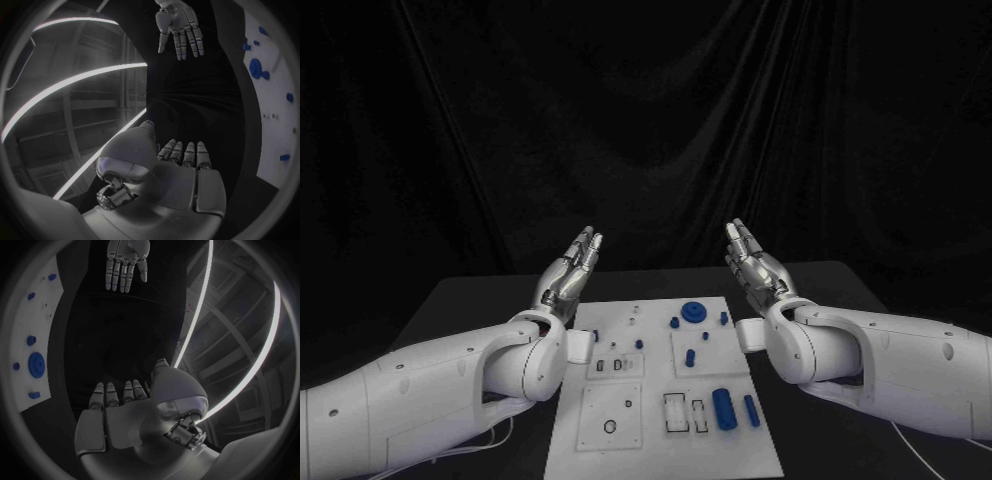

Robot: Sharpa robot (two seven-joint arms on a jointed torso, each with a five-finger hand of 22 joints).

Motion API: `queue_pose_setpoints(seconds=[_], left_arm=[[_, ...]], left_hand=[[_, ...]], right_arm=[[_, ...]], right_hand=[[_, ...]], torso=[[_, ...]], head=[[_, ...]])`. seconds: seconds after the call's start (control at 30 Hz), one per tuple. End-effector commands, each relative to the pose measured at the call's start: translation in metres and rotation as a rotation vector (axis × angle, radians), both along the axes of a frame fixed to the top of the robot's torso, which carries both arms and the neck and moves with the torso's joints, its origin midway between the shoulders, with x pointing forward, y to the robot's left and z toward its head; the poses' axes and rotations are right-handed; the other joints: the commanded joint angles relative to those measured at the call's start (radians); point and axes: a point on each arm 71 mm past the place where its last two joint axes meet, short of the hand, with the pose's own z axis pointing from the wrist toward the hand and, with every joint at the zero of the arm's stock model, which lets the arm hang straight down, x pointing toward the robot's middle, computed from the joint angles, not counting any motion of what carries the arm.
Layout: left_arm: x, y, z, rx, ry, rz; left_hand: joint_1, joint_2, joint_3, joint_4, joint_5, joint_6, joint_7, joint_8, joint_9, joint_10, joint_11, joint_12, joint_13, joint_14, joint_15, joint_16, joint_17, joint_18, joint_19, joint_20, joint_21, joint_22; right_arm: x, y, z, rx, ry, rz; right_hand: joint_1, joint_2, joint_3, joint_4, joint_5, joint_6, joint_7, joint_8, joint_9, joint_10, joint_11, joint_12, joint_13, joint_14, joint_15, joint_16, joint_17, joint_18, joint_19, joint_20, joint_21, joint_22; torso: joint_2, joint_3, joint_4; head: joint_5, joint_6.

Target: Assemble the parts on the task board

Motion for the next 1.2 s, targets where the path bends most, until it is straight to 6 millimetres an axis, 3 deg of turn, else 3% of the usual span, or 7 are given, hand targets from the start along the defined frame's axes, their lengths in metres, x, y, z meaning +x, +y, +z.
queue_pose_setpoints(seconds=[0.03,0.4,0.63,0.8,0.87,0.9,1.2], left_arm=[[0.000,-0.008,0.014,-0.200,-0.100,-0.140],[0.001,-0.010,0.020,-0.314,-0.148,-0.239],[0.012,-0.003,0.013,-0.306,-0.109,-0.258],[0.013,0.001,0.012,-0.308,-0.094,-0.268],[0.013,0.005,0.011,-0.313,-0.088,-0.276],[0.013,0.008,0.011,-0.315,-0.086,-0.279],[0.003,0.025,0.014,-0.248,-0.107,-0.345]], left_hand=[[0.003,0.001,-0.002,0.003,-0.006,-0.003,-0.001,-0.002,-0.001,0.000,-0.006,-0.004,-0.002,0.000,-0.115,-0.007,-0.001,-0.009,0.001,-0.096,-0.003,-0.001],[0.015,-0.002,-0.009,0.001,0.003,0.019,0.002,0.002,0.003,0.000,0.002,-0.004,-0.002,0.000,-0.089,-0.007,-0.001,-0.003,0.001,-0.062,-0.003,-0.001],[0.026,-0.001,-0.015,0.001,0.009,0.042,0.021,0.006,0.006,0.000,0.022,-0.004,-0.002,0.000,-0.065,-0.007,-0.001,0.010,0.001,-0.024,-0.003,-0.001],[0.064,-0.003,-0.011,0.000,0.064,0.102,0.047,0.020,0.015,0.000,0.047,-0.004,-0.002,0.000,-0.053,-0.007,-0.001,0.027,0.001,0.003,-0.003,-0.001],[0.140,-0.011,0.001,-0.004,0.136,0.128,0.055,0.031,0.018,0.000,0.053,-0.004,-0.002,0.000,-0.046,-0.007,-0.001,0.045,0.001,0.031,-0.003,-0.001],[0.152,-0.011,0.000,-0.003,0.142,0.127,0.056,0.031,0.018,0.000,0.054,-0.004,-0.002,0.000,-0.043,-0.007,-0.001,0.050,0.001,0.040,-0.003,-0.001],[0.205,-0.009,-0.008,-0.004,0.160,0.119,0.059,0.034,0.017,0.000,0.073,-0.004,-0.002,0.000,0.010,-0.007,-0.001,0.079,0.001,0.128,-0.003,-0.001]], right_arm=[[0.001,0.001,0.002,0.089,0.001,0.027],[0.001,0.001,0.002,0.089,0.001,0.027],[0.003,-0.003,-0.001,0.049,-0.025,0.095],[0.003,-0.002,0.001,0.063,-0.050,0.149],[0.002,-0.001,0.005,0.042,-0.093,0.190],[0.002,0.000,0.007,0.026,-0.114,0.213],[0.015,-0.006,0.034,-0.086,-0.165,0.310]], right_hand=[[0.008,0.003,-0.006,-0.002,0.003,0.000,-0.004,-0.001,-0.001,0.000,-0.005,0.001,0.000,0.000,-0.262,-0.004,-0.002,0.010,0.000,-0.098,-0.004,-0.001],[0.040,-0.004,-0.010,-0.004,0.032,0.017,0.043,0.003,0.003,0.000,0.038,0.002,0.001,0.000,-0.231,-0.004,-0.002,0.014,0.000,-0.088,-0.004,-0.001],[0.062,-0.004,-0.011,-0.003,0.041,0.022,0.064,0.004,0.004,0.000,0.070,0.001,0.000,0.000,-0.147,-0.004,-0.002,0.013,0.000,-0.037,-0.004,-0.001],[0.098,-0.005,-0.007,-0.005,0.057,0.064,0.131,0.015,0.012,0.000,0.151,0.013,0.003,0.000,-0.023,-0.004,-0.002,0.001,0.000,0.074,-0.004,-0.001],[0.124,-0.004,-0.001,-0.008,0.075,0.091,0.144,0.024,0.016,0.009,0.273,0.046,0.011,0.000,0.062,-0.004,-0.002,-0.011,0.000,0.144,-0.004,-0.001],[0.158,-0.007,0.007,-0.009,0.089,0.136,0.195,0.040,0.023,0.022,0.285,0.070,0.016,0.000,0.090,-0.004,-0.002,-0.001,0.018,0.189,0.013,0.011],[0.287,-0.042,0.019,-0.008,0.122,0.162,0.209,0.042,0.024,0.074,0.378,0.141,0.027,0.058,0.195,0.025,0.016,0.016,0.130,0.315,0.076,0.041]], torso=[[0.000,-0.0001,0.0001],[0.000,-0.0001,0.0001],[-0.004,-0.0021,-0.0040],[-0.003,-0.0021,-0.0039],[-0.003,-0.0022,-0.0039],[-0.003,-0.0023,-0.0045],[-0.005,-0.0028,-0.0067]], head=[[0.000,0.000],[0.000,0.000],[0.008,-0.051],[0.003,-0.060],[0.000,-0.061],[0.001,-0.063],[0.006,-0.095]])
